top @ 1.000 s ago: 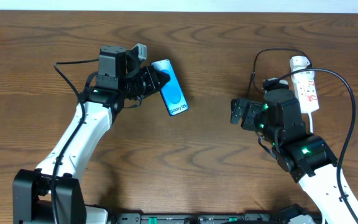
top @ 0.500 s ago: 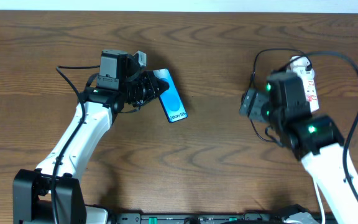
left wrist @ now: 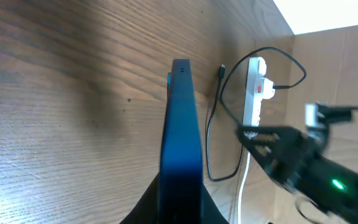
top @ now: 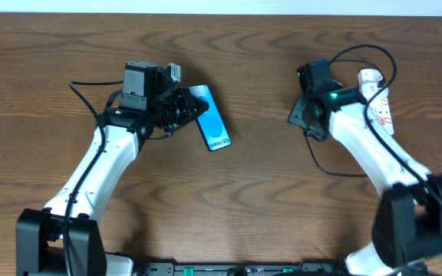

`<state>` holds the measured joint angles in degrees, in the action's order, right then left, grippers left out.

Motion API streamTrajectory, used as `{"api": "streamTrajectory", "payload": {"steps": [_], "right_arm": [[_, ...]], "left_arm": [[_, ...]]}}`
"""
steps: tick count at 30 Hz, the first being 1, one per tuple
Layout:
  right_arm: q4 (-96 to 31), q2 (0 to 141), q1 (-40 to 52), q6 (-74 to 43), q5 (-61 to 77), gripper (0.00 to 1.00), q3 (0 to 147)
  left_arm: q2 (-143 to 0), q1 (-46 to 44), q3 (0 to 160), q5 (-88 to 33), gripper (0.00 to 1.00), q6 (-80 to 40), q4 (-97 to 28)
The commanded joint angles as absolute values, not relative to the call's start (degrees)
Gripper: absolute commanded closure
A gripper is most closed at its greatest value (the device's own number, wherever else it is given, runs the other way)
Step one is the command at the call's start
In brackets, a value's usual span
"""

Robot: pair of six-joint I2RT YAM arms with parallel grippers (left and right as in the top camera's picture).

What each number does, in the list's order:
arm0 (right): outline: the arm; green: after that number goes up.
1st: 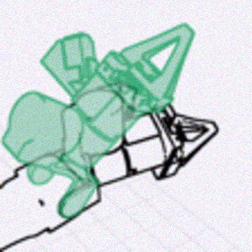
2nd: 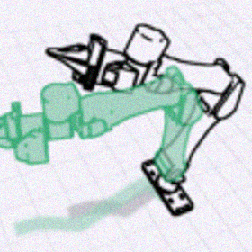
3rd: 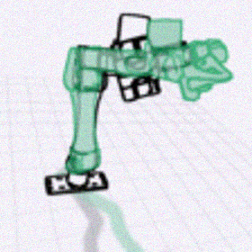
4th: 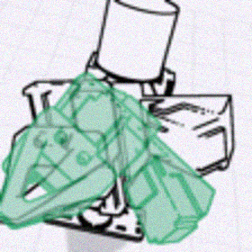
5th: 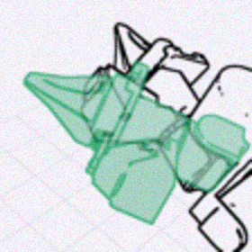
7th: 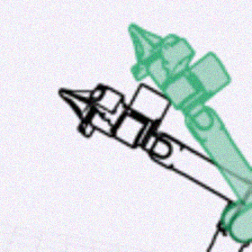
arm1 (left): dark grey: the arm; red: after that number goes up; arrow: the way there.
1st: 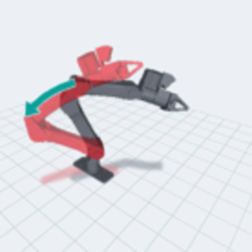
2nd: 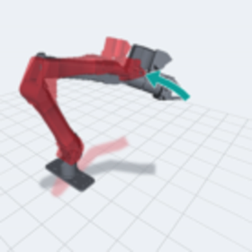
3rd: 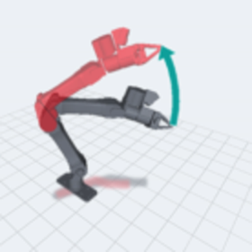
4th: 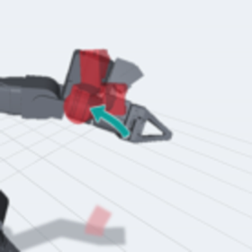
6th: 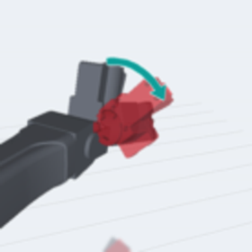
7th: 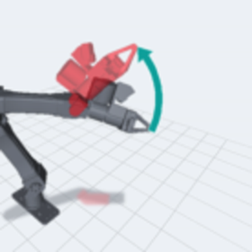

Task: Plug charger to phone and switch on socket
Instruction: 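Move the right gripper toward the charger cable near the power strip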

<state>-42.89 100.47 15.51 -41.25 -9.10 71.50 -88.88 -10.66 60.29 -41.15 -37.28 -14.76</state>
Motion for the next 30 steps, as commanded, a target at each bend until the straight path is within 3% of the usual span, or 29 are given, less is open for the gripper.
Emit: {"api": "streamTrajectory", "payload": {"steps": [1, 9, 13, 18, 21, 24, 29, 30], "right_arm": [[-39.7, 103.8, 14.7, -42.8, -11.2, 0.40, 72.4], [-32.3, 113.3, 14.6, -42.8, -12.8, 0.40, 72.4], [-30.4, 116.1, 14.6, -42.8, -12.8, 0.54, 72.4], [-30.1, 116.4, 14.6, -41.8, -11.2, 0.83, 72.4], [-31.1, 116.4, 14.7, -35.4, -2.4, 0.99, 72.4], [-38.3, 116.4, 14.9, -23.9, 10.7, 0.99, 72.4], [-51.0, 116.4, 15.9, -21.6, 4.9, 0.90, 72.3], [-52.8, 116.4, 16.0, -21.6, 2.3, 0.82, 72.3]], "left_arm": [[-87.8, -10.6, 61.2, -41.5, 0.93, -37.3, -14.8], [-87.8, -10.6, 61.2, -41.5, 0.93, -37.3, -15.0], [-87.8, -10.6, 61.2, -41.5, 0.93, -37.3, -15.0], [-87.8, -10.6, 61.2, -41.5, 0.92, -37.3, -15.0], [-87.8, -10.6, 61.2, -41.5, 0.92, -37.3, -15.0], [-87.8, -10.6, 61.2, -41.5, 0.92, -37.3, -15.0], [-87.8, -10.6, 61.2, -41.5, 0.93, -37.3, -15.0], [-87.8, -10.6, 61.2, -41.5, 0.93, -37.3, -15.0]]}}
